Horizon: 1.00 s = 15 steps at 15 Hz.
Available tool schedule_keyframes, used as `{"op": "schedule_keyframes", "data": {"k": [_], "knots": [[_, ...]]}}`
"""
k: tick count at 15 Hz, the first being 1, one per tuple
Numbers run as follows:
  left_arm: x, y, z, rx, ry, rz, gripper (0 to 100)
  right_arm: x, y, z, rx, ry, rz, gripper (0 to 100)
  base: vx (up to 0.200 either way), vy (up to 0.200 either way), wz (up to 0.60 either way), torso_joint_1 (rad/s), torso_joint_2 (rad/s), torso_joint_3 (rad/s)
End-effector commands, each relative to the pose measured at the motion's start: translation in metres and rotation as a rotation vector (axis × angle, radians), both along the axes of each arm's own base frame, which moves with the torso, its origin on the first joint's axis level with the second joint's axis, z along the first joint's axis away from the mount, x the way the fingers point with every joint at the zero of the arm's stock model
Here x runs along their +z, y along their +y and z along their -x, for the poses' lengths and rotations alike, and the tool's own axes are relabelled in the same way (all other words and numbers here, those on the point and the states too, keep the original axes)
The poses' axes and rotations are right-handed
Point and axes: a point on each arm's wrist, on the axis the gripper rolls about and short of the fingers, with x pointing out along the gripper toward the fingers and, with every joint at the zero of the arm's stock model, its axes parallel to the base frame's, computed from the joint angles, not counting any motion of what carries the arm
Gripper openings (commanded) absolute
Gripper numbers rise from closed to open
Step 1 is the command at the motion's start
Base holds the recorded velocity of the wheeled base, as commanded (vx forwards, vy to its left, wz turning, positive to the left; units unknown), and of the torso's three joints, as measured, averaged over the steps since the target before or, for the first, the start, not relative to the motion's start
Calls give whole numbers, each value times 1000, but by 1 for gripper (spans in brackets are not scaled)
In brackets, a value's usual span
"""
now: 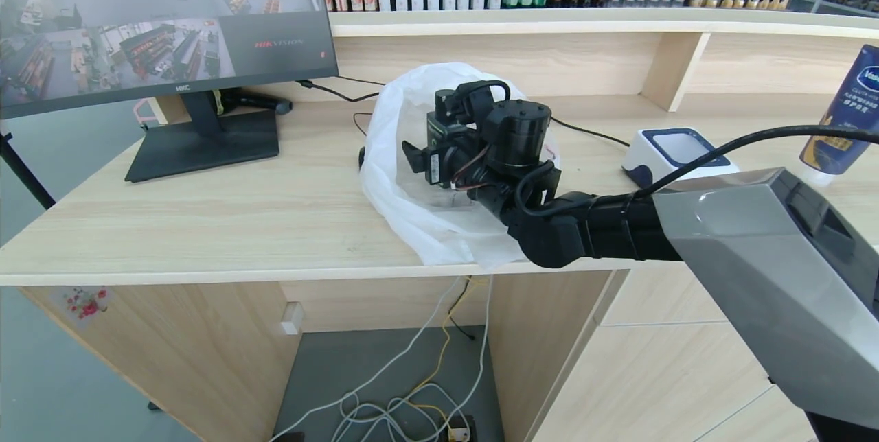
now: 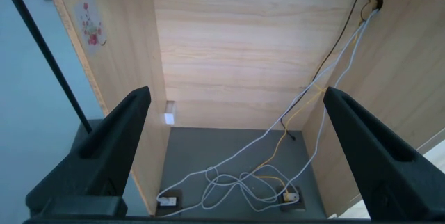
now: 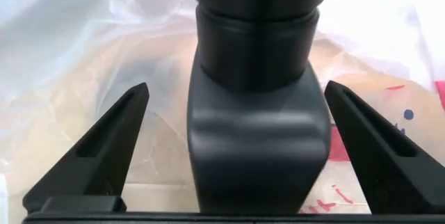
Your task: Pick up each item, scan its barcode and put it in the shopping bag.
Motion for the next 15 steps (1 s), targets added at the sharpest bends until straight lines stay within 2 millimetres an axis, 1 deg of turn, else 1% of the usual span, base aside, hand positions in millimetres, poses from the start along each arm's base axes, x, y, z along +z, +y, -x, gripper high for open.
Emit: {"op": "schedule_keyframes", "data": {"k": [1, 4, 5, 8, 12, 13, 15], "knots": [[0, 0, 0, 0, 0, 0, 100, 18, -5, 7, 1, -24, -17, 100, 0, 0, 0, 0, 0, 0], [0, 0, 0, 1, 0, 0, 100, 39, -11, 19, 8, -25, -19, 100, 0, 0, 0, 0, 0, 0], [0, 0, 0, 0, 0, 0, 100, 51, -10, 29, 22, -35, -27, 100, 0, 0, 0, 0, 0, 0], [0, 0, 0, 0, 0, 0, 100, 67, -17, 45, 29, -46, -37, 100, 0, 0, 0, 0, 0, 0], [0, 0, 0, 1, 0, 0, 100, 79, -34, 68, 32, -34, -27, 100, 0, 0, 0, 0, 0, 0], [0, 0, 0, 1, 0, 0, 100, 85, -40, 77, 35, -39, -31, 100, 0, 0, 0, 0, 0, 0], [0, 0, 0, 1, 0, 0, 100, 90, -48, 93, 39, -47, -41, 100, 0, 0, 0, 0, 0, 0]]}}
